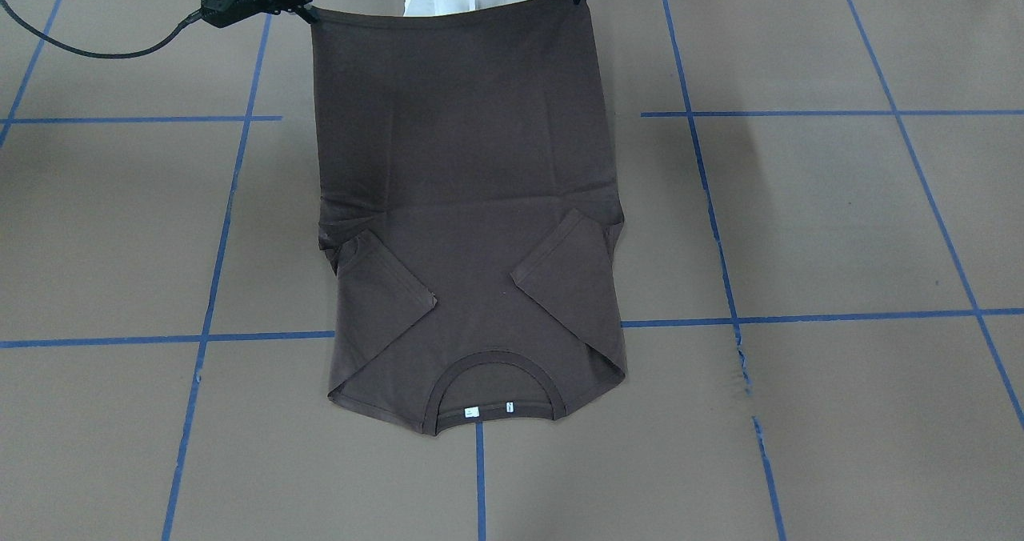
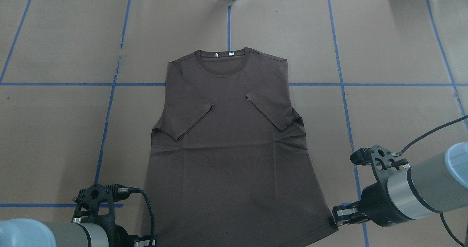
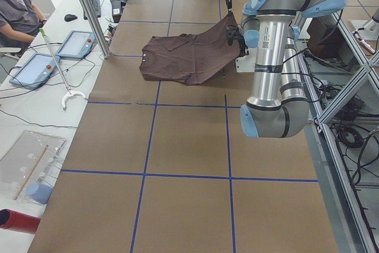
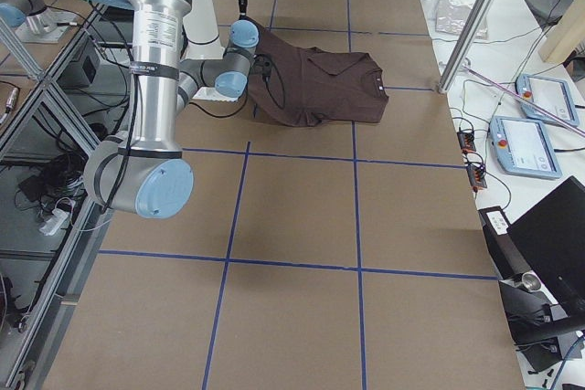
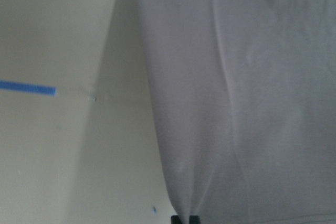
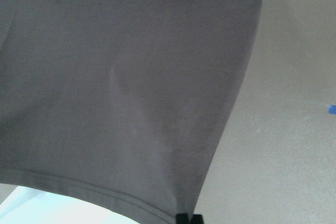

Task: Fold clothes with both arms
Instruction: 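Lift the hem with both grippers and fold it toward the collar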

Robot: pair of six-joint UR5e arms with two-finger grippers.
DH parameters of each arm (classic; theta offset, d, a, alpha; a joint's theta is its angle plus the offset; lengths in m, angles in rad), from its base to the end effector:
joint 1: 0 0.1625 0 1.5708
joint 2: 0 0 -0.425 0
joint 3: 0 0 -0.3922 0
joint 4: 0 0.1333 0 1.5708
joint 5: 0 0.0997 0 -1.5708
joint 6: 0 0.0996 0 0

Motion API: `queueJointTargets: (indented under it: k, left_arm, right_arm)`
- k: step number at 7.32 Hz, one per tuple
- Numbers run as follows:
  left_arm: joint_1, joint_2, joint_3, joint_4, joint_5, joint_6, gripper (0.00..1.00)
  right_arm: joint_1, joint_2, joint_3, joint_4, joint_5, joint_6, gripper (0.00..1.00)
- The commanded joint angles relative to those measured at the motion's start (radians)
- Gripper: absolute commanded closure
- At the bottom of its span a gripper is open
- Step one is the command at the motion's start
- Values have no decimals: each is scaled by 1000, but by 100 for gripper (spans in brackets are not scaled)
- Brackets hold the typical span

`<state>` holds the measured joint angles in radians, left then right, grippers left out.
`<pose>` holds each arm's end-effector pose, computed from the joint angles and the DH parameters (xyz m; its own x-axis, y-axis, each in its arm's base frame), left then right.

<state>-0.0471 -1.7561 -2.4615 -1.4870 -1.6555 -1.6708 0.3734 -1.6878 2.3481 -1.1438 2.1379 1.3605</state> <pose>0.3958 -0.1437 0.2059 0.5459 -0.1253 -0.8284 0.0308 0.9911 -0.1296 -0.3255 -0.2132 0.2948 0.3951 -0.0343 0.9180 0.2225 0.9731 -0.0594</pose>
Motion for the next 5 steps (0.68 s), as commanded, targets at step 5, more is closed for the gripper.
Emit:
queueJointTargets:
  k: [5]
  left_arm:
    - [-397,-133,177,4,-101,237,100]
  right_arm:
    - [324,216,-249,3,17,-116,100]
